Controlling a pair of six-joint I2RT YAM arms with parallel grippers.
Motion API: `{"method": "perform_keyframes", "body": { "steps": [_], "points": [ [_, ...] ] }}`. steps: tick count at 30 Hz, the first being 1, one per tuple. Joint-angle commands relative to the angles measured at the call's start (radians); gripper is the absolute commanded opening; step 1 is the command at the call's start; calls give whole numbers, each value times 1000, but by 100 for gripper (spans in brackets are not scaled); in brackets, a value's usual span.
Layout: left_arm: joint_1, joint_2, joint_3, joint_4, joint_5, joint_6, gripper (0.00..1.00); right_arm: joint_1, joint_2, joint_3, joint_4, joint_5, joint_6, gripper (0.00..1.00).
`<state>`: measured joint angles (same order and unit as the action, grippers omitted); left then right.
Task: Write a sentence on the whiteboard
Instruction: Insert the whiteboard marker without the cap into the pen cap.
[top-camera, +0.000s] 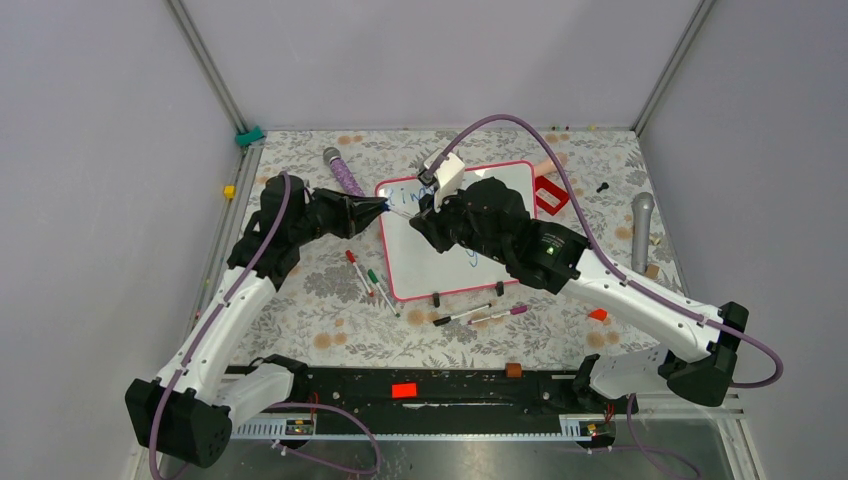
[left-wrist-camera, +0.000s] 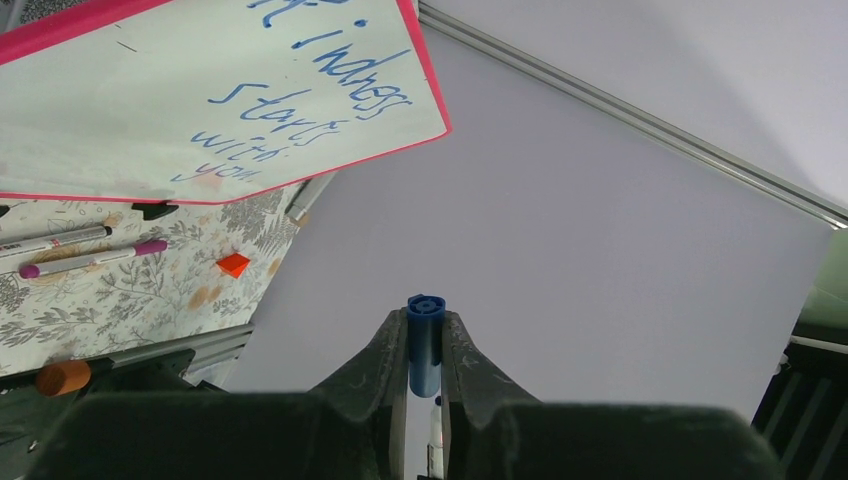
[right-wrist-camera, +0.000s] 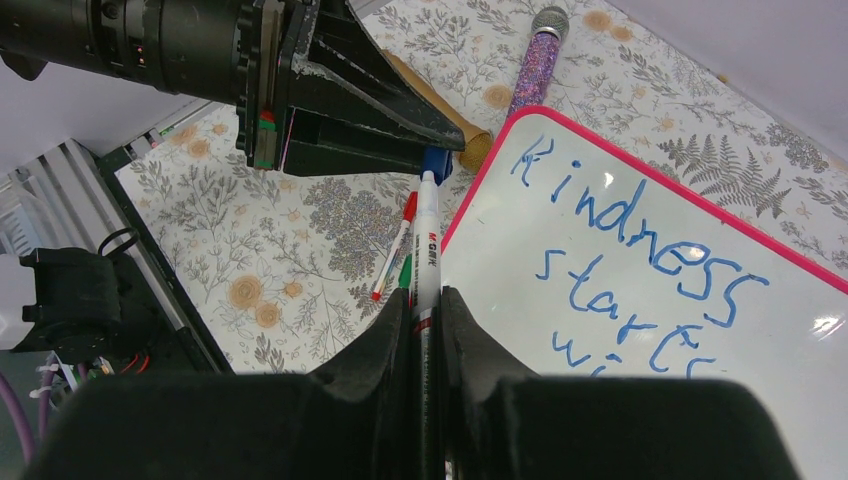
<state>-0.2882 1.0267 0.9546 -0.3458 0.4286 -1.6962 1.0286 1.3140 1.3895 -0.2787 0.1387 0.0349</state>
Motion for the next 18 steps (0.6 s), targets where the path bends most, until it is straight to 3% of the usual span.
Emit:
{"method": "perform_keyframes", "body": {
  "steps": [1,18],
  "points": [
    [-3,-25,-2,36,15,-162,0,10,8,1,41,6,-4,0],
    [-5,-40,-9,29,35,-158,0,10,23,3,44,19,-5,0]
  ]
}}
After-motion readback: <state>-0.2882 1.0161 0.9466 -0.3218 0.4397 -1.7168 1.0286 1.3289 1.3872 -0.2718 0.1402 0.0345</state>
